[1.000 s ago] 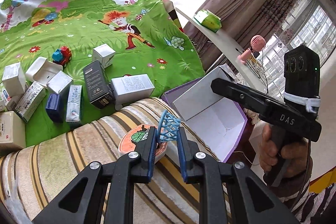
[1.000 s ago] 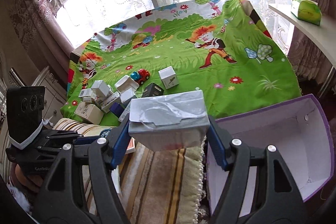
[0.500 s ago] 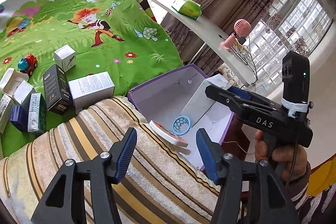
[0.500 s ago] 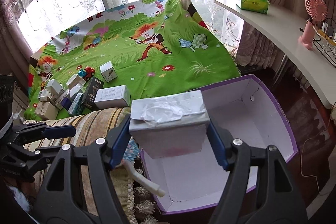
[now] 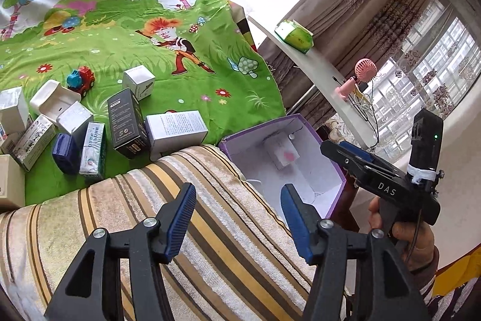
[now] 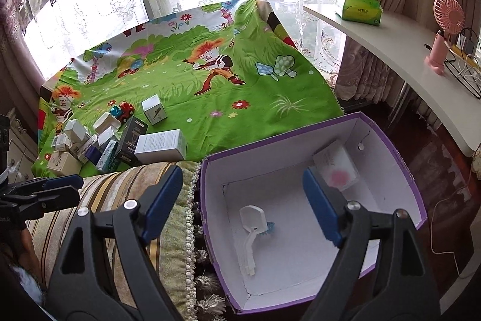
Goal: Organize rigid objects
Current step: 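Move both tools back over the boxes on the bed, then grasp the navy blue cube with left gripper while right gripper grasps the black DORMI box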
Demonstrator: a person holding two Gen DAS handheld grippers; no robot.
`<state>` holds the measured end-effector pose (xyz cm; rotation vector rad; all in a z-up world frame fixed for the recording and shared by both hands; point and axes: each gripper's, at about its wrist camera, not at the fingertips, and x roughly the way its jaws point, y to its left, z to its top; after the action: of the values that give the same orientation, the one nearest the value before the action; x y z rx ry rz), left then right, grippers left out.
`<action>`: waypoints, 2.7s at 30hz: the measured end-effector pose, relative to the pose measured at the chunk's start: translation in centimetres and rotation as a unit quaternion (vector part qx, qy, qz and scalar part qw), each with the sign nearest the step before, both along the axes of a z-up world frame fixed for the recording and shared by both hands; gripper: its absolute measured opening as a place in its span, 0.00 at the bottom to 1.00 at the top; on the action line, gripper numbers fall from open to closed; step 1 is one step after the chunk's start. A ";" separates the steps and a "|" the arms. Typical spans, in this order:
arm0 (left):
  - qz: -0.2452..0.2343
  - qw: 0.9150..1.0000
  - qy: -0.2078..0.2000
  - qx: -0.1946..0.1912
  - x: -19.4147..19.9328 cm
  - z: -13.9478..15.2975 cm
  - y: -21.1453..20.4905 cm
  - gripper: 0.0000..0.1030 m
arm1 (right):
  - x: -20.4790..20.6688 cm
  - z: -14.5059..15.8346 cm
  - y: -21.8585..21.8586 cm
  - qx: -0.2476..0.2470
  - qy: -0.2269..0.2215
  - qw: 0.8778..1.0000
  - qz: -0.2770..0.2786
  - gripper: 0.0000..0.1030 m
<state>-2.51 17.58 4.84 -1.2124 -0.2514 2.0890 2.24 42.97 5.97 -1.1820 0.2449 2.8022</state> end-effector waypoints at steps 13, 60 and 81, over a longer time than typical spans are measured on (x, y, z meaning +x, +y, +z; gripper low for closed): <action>0.085 0.996 -0.002 -0.021 -1.5 -0.7 -7.0 0.58 | -1.4 -1.6 -2.0 -0.032 -0.032 0.999 0.021 0.82; 0.100 0.981 -0.056 -0.159 -11.3 -7.1 -8.2 0.28 | -19.2 -5.7 -12.7 -0.133 -0.136 0.968 0.163 0.82; 0.120 0.983 -0.057 -0.124 -11.1 -7.0 -9.5 0.26 | -23.7 -10.2 -14.8 -0.152 -0.203 0.949 0.187 0.82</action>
<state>-13.56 8.06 -2.18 -1.5168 -0.2005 2.3128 -21.50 28.21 -4.27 -2.0361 0.4741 2.7906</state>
